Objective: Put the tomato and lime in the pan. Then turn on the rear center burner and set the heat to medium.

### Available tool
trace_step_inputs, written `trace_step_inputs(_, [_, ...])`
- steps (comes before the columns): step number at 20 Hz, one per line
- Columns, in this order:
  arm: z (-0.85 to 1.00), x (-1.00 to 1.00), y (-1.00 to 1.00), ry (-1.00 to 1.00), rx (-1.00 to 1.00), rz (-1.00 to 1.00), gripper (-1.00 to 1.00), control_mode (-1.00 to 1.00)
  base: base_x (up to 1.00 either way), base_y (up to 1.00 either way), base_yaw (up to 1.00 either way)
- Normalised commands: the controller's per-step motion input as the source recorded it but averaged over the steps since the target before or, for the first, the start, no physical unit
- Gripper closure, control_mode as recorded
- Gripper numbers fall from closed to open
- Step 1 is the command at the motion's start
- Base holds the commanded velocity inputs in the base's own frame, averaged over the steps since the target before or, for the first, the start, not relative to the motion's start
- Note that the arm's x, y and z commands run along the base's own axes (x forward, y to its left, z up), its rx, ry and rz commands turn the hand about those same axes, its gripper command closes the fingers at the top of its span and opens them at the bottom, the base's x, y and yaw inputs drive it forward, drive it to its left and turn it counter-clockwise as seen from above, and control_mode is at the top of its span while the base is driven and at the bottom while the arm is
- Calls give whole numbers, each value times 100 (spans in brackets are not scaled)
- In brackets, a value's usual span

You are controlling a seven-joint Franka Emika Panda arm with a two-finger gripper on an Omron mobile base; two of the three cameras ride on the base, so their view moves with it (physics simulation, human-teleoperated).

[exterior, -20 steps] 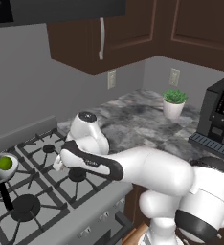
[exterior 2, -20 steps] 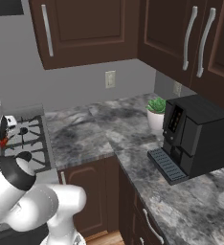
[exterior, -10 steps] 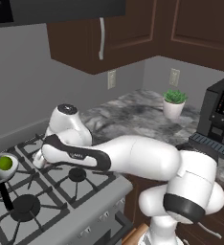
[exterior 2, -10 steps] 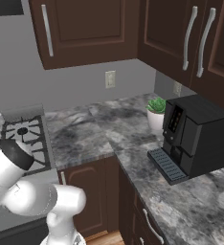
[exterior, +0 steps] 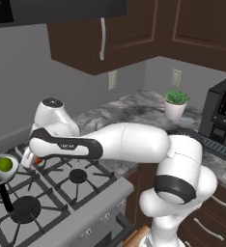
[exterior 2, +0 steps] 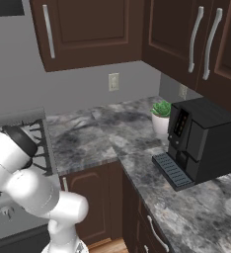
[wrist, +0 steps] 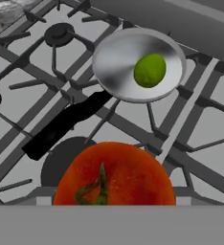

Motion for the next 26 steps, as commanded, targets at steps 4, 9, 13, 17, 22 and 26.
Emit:
trace_step_inputs(4, [0, -9, 13, 0, 0, 10, 100, -100, 0, 0, 0])
trace_step_inputs(9, [0, -10, 16, 0, 0, 6, 100, -100, 0, 0, 0])
trace_step_inputs(13, [0, -3, 25, 0, -2, 5, 100, -100, 0, 0, 0])
trace_step_inputs(17, [4, 0, 23, 0, -4, 3, 100, -100, 0, 0, 0])
trace_step_inputs(22, [1, 0, 23, 0, -9, 0, 100, -100, 0, 0, 0])
trace_step_inputs(26, [0, 3, 23, 7, -11, 0, 100, -100, 0, 0, 0])
